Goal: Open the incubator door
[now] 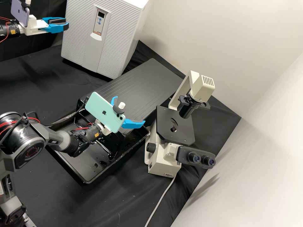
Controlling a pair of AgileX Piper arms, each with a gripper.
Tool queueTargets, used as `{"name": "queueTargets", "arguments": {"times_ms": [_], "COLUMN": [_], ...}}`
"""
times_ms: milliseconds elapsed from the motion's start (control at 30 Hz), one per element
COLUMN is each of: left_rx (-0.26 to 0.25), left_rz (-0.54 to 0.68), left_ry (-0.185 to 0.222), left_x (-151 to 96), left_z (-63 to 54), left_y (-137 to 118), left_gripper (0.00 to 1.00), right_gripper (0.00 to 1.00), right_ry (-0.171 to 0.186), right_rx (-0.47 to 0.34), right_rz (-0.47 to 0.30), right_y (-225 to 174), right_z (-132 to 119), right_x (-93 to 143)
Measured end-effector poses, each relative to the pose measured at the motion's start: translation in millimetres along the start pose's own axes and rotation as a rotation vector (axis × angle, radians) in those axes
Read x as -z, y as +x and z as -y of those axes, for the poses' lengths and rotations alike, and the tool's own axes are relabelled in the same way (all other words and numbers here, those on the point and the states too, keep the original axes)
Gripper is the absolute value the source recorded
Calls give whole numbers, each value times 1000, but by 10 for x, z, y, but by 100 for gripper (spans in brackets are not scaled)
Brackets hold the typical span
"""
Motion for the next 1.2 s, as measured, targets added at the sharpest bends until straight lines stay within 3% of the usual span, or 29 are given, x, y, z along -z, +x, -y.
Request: {"name": "queueTargets", "arguments": {"times_ms": [167, 400, 633, 1000, 1200], "left_rx": [29, 32, 16, -14, 15], "left_rz": [-59, -89, -81, 1, 5], "left_ry": [-12, -11, -7, 45, 26], "left_x": [70, 158, 177, 76, 60], "left_z": [43, 19, -44, -263, -235], "left_y": [-22, -20, 93, 318, 455], "left_gripper": [100, 100, 100, 100, 100], "right_gripper": [100, 100, 100, 100, 100], "right_ry": [0, 0, 0, 0, 0], "right_rx": [0, 0, 0, 0, 0], "right_rz": [0, 0, 0, 0, 0], "right_y": [0, 0, 0, 0, 0], "right_z": [0, 0, 0, 0, 0], "right_x": [0, 0, 0, 0, 0]}}
